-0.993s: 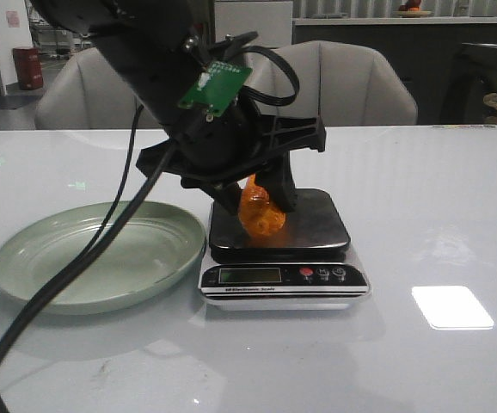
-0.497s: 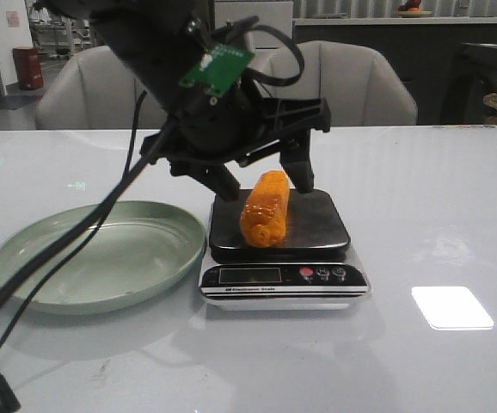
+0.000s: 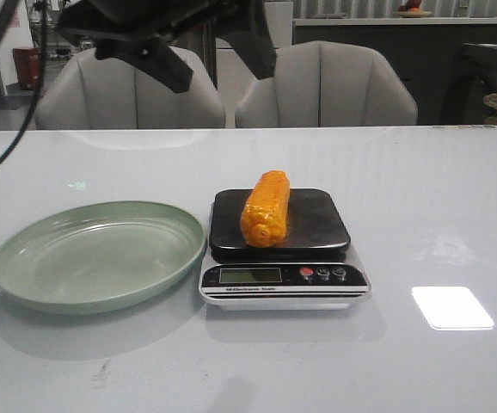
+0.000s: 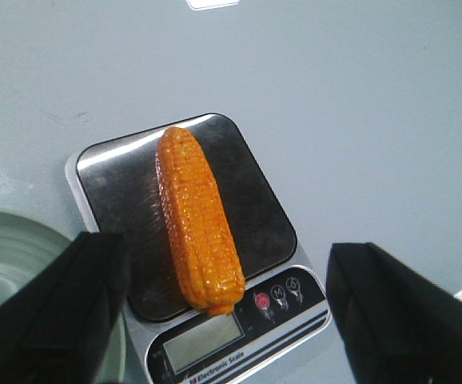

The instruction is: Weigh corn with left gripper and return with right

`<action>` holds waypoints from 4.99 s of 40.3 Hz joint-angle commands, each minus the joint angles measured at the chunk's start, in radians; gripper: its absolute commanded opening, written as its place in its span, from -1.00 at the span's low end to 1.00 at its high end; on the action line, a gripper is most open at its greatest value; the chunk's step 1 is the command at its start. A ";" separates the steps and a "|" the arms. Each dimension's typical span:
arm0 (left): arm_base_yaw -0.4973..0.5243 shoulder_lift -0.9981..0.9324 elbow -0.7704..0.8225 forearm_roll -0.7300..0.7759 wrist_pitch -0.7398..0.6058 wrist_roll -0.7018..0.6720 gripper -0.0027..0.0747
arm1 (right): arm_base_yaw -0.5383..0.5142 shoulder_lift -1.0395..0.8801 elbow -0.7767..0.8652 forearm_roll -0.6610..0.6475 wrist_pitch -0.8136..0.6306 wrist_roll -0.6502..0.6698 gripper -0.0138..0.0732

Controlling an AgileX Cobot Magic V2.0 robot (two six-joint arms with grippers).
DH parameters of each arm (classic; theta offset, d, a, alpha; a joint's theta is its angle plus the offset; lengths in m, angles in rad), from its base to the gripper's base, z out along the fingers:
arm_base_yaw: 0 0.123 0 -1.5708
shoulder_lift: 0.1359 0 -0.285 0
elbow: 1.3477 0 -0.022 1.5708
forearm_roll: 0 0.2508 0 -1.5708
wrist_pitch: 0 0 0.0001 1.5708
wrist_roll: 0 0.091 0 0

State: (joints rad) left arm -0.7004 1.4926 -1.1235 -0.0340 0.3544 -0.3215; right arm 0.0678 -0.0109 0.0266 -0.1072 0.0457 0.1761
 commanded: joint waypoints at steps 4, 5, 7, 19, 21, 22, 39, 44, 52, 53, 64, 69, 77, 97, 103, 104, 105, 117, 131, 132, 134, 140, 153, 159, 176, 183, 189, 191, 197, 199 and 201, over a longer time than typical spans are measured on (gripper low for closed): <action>-0.006 -0.188 0.106 0.034 -0.106 -0.001 0.55 | -0.005 -0.020 0.003 -0.008 -0.082 -0.007 -0.30; -0.006 -0.207 0.128 0.043 -0.112 -0.001 0.55 | -0.005 -0.020 0.003 -0.008 -0.082 -0.007 -0.30; -0.006 -0.257 0.166 0.049 -0.119 -0.001 0.55 | -0.005 -0.020 0.003 -0.008 -0.082 -0.007 -0.30; -0.006 -0.550 0.376 0.120 -0.159 -0.001 0.55 | -0.005 -0.020 0.003 -0.008 -0.082 -0.007 -0.30; -0.006 -0.616 0.409 0.141 -0.171 -0.001 0.55 | -0.005 -0.020 0.003 -0.008 -0.082 -0.007 -0.30; -0.006 -0.641 0.422 0.152 -0.174 -0.001 0.55 | -0.005 -0.020 0.003 -0.008 -0.082 -0.007 -0.30; -0.006 -1.115 0.598 0.290 -0.056 0.005 0.41 | -0.005 -0.020 0.003 -0.008 -0.082 -0.007 -0.30; -0.006 -1.211 0.624 0.297 0.023 0.007 0.23 | -0.005 -0.020 0.003 -0.008 -0.082 -0.007 -0.30; -0.006 -1.295 0.678 0.297 0.109 0.007 -0.08 | -0.005 -0.019 0.003 -0.008 -0.082 -0.007 -0.30; -0.006 -1.297 0.681 0.295 0.110 0.007 -0.13 | -0.005 -0.019 0.003 -0.008 -0.082 -0.007 -0.30; -0.006 -1.302 0.683 0.297 0.139 0.011 -0.63 | -0.005 -0.019 0.003 -0.008 -0.082 -0.007 -0.30; -0.006 -1.302 0.683 0.297 0.139 0.011 -0.63 | -0.005 -0.019 0.003 -0.008 -0.082 -0.007 -0.30; -0.006 -1.302 0.683 0.299 0.139 0.011 -0.64 | -0.005 -0.019 0.003 -0.008 -0.178 -0.007 -0.30; -0.006 -1.302 0.683 0.305 0.126 0.011 -0.64 | -0.003 0.287 -0.339 -0.008 0.031 -0.003 -0.30; -0.006 -1.302 0.683 0.306 0.118 0.011 -0.64 | -0.003 0.355 -0.372 -0.008 0.101 -0.003 -0.30; -0.006 -1.302 0.683 0.306 0.117 0.011 -0.64 | -0.003 0.360 -0.370 -0.008 0.106 -0.003 -0.30; -0.006 -1.302 0.683 0.306 0.117 0.011 -0.64 | -0.003 0.363 -0.369 -0.008 0.109 -0.003 -0.30; -0.006 -1.302 0.683 0.310 0.121 0.011 -0.64 | 0.017 0.388 -0.370 0.051 0.112 0.017 0.15; -0.006 -1.302 0.683 0.320 0.121 0.011 -0.64 | 0.210 0.609 -0.466 0.054 0.106 0.017 0.72; -0.006 -1.302 0.683 0.320 0.121 0.011 -0.64 | 0.233 0.630 -0.484 0.056 0.110 0.017 0.72; -0.006 -1.302 0.683 0.320 0.121 0.011 -0.64 | 0.273 0.682 -0.520 0.076 0.128 0.017 0.72; -0.006 -1.302 0.683 0.321 0.121 0.011 -0.64 | 0.369 0.880 -0.672 0.184 0.248 0.017 0.71; -0.006 -1.302 0.683 0.321 0.121 0.011 -0.64 | 0.471 1.322 -1.101 0.192 0.463 0.138 0.71; -0.006 -1.302 0.683 0.321 0.121 0.011 -0.64 | 0.490 1.478 -1.264 0.184 0.535 0.208 0.71; -0.006 -1.302 0.683 0.321 0.123 0.011 -0.64 | 0.589 1.827 -1.608 -0.058 0.811 0.578 0.71; -0.006 -1.302 0.683 0.320 0.123 0.011 -0.64 | 0.593 1.891 -1.637 -0.055 0.853 0.637 0.71; -0.006 -1.302 0.683 0.318 0.123 0.011 -0.64 | 0.593 1.934 -1.638 -0.028 0.856 0.641 0.71; -0.006 -1.302 0.683 0.318 0.123 0.011 -0.64 | 0.593 1.944 -1.641 -0.027 0.852 0.641 0.71; -0.006 -1.302 0.683 0.313 0.123 0.011 -0.64 | 0.593 1.970 -1.641 -0.013 0.835 0.641 0.55; -0.006 -1.302 0.683 0.313 0.123 0.011 -0.64 | 0.593 1.980 -1.641 -0.003 0.837 0.640 0.39; -0.006 -1.302 0.683 0.313 0.123 0.011 -0.64 | 0.593 1.991 -1.641 0.008 0.842 0.640 0.21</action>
State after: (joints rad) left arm -0.7004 0.1810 -0.4132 0.2779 0.5521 -0.3076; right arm 0.6603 2.0175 -1.5810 -0.1055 0.9086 0.8132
